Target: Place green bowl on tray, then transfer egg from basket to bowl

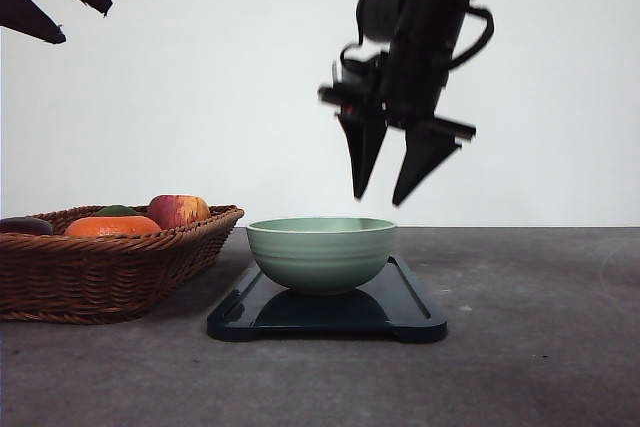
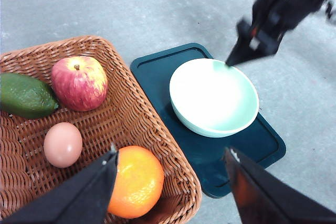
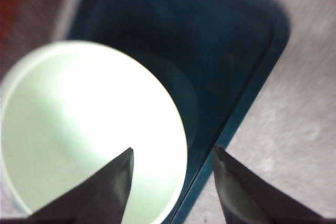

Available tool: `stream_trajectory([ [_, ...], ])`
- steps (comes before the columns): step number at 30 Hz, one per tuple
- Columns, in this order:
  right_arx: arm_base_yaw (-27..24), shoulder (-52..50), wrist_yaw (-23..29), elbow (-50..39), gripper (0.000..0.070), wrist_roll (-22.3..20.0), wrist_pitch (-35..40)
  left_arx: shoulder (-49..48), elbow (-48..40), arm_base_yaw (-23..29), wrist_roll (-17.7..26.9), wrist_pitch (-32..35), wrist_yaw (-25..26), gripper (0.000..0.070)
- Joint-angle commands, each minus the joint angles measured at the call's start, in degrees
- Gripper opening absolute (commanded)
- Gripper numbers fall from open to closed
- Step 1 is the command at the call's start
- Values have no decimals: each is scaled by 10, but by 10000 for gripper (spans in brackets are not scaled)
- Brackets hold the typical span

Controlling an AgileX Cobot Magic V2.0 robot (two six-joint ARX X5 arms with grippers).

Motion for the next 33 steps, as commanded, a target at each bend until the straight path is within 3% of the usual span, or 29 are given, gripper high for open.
stream_trajectory([
  [1,7,-15,13,13,297,-8,5,6,9,-2,-2,6,-1,416],
  [6,10,-87,36,-68,296,-8,107,6,9,-2,-2,6,-1,416],
  [12,7,-224,37,-282,290,-8,276,6,9,-2,-2,7,-1,416],
  [16,-6,-313,38,-401,288,-24,336,6,9,-2,-2,6,-1,416],
  [21,-34,-418,52,-506,288,-46,348,7,9,-2,-5,6,-9,413],
  [24,-57,-474,55,-547,288,-51,333,12,9,-2,-46,6,-53,415],
  [28,-82,-520,54,-561,288,-55,289,41,9,-2,-60,12,-93,416],
  [33,-87,-539,54,-561,288,-64,280,114,12,-3,-60,42,-96,417],
])
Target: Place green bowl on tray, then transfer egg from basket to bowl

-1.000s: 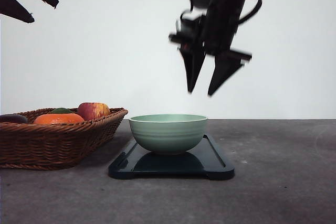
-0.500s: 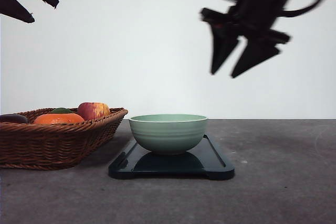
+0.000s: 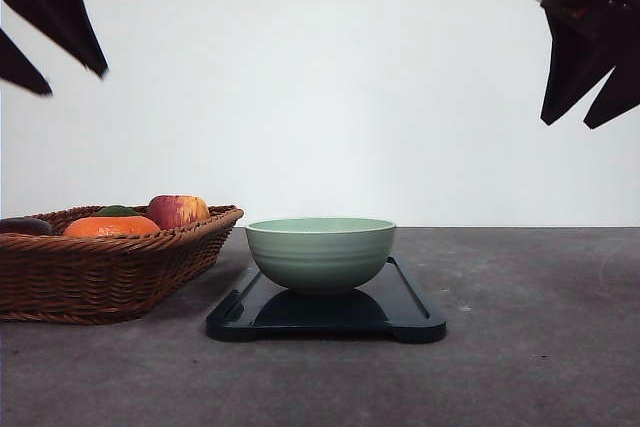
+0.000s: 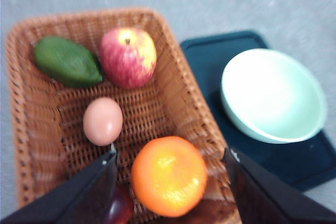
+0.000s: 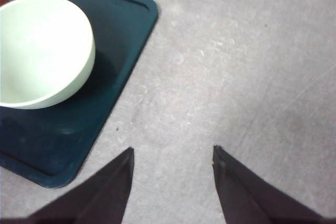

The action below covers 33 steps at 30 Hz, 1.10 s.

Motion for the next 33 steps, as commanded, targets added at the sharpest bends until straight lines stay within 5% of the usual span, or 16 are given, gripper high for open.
stream_trajectory([
  [1,2,4,1,4,288,-9,2,32,13,-2,-7,15,-2,416],
  [9,3,4,-1,4,289,-9,2,168,96,-2,-6,-14,-29,417],
  [20,3,4,-3,4,289,-9,2,362,309,-1,38,-190,-73,416],
  [33,3,4,-3,4,288,-8,1,415,320,6,74,-187,-114,416],
])
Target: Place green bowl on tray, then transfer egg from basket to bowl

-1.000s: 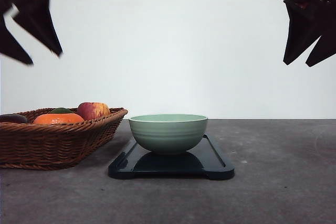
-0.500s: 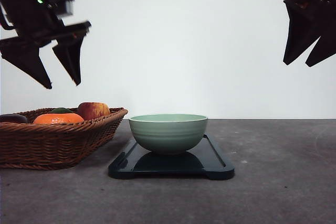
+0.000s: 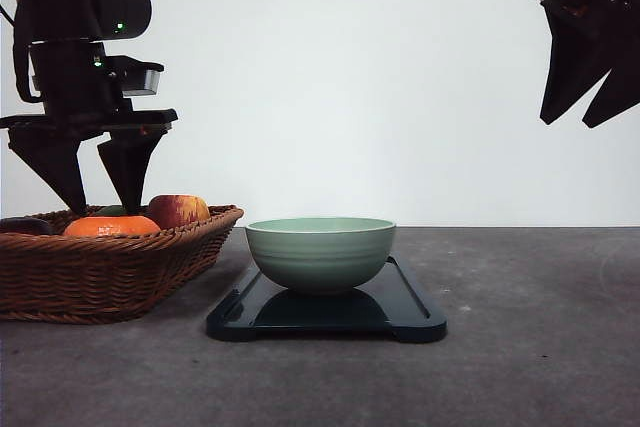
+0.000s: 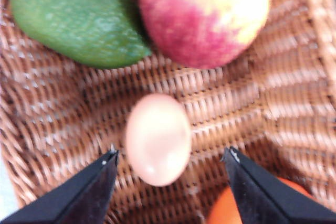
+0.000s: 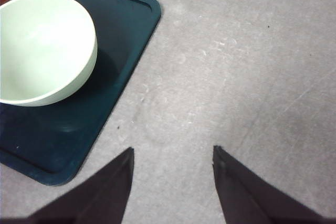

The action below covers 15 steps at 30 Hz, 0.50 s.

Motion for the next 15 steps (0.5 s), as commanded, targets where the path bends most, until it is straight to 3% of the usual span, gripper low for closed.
stream_trajectory([
  [1,2,4,-1,4,288,-4,3,13,14,2,11,6,-2,416],
  [15,2,4,2,4,289,-4,4,51,14,16,21,11,10,421],
])
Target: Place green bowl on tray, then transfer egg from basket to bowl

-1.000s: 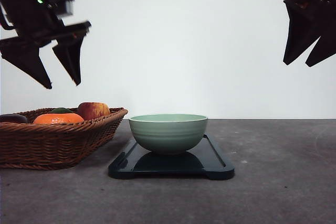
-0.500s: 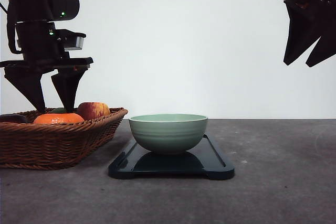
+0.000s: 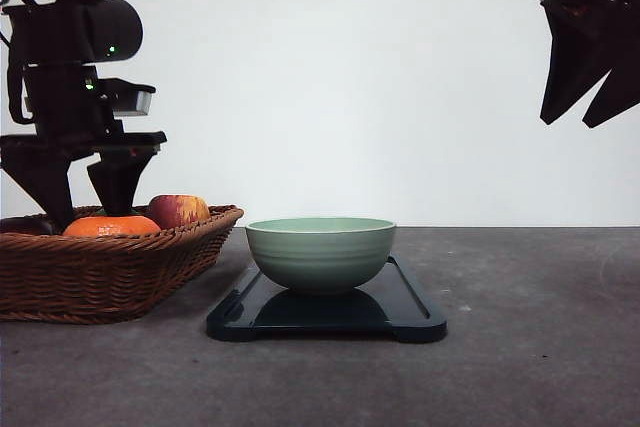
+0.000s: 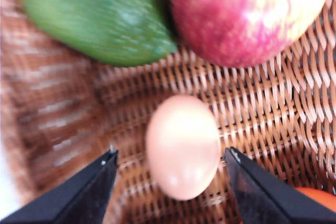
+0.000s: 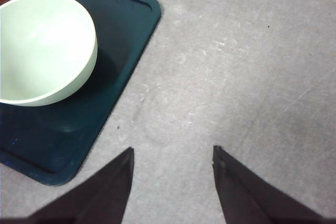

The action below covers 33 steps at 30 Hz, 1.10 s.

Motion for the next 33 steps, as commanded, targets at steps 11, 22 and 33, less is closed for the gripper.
stream_trajectory([
  [11,2,4,3,4,288,-3,4,30,13,-2,6,24,13,421],
  [22,2,4,3,4,288,0,4,37,13,-2,5,21,24,400],
  [33,2,4,3,4,289,11,4,37,13,-2,4,15,23,297],
])
